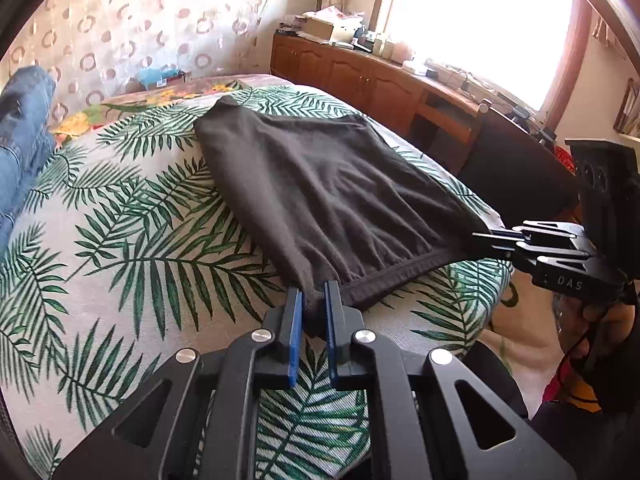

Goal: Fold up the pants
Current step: 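Open the left gripper and reposition both grippers at the shorts hem, then grasp the black shorts hem with both grippers and fold it over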

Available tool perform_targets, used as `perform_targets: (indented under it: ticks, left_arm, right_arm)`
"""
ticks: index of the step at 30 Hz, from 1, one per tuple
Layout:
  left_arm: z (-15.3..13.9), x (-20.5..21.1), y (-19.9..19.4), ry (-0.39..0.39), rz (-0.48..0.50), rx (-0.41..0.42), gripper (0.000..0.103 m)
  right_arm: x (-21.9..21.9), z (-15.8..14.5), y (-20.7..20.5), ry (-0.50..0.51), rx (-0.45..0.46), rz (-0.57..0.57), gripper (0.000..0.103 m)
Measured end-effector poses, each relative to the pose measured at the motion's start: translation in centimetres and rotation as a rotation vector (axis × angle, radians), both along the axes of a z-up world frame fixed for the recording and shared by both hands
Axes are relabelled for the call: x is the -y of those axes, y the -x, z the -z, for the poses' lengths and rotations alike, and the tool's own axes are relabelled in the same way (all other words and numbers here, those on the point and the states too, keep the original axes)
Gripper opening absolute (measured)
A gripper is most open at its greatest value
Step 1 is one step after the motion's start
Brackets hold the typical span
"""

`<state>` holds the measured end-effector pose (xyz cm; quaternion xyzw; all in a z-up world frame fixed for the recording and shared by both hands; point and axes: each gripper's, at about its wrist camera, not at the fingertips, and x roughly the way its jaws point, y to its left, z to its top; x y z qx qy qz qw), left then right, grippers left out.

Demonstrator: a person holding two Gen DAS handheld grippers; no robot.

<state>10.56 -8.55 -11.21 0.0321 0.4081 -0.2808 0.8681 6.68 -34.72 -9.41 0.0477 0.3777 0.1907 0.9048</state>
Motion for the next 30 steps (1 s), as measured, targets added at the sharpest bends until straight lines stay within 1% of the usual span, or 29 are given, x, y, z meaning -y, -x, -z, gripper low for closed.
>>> perform_targets:
  ticks: [7,13,26,30]
  left_arm:
    - [-1.3,-0.2,1.2,0.001,0.007,0.025,0.011]
    - [-3.6,-0.7,2.3,0.020,0.012,0.076,0.011]
    - [-7.2,-0.9,4.2,0.039,0.024,0.167,0.010]
    - [-8.5,-0.7,4.7,0.049,0.040,0.198,0.008]
  right_arm:
    - [0.0,-1.0,1.3,-0.002,0.022,-0.018,0.011]
    - [0.7,-2.8,2.7,-0.016,0.056,-0.019,0.011]
    - [0.7,-6.5,6.0,-0.026,0.158,-0.048,0.011]
    - [0.9,-7.4,7.1,-0.038,0.192,-0.057,0.011]
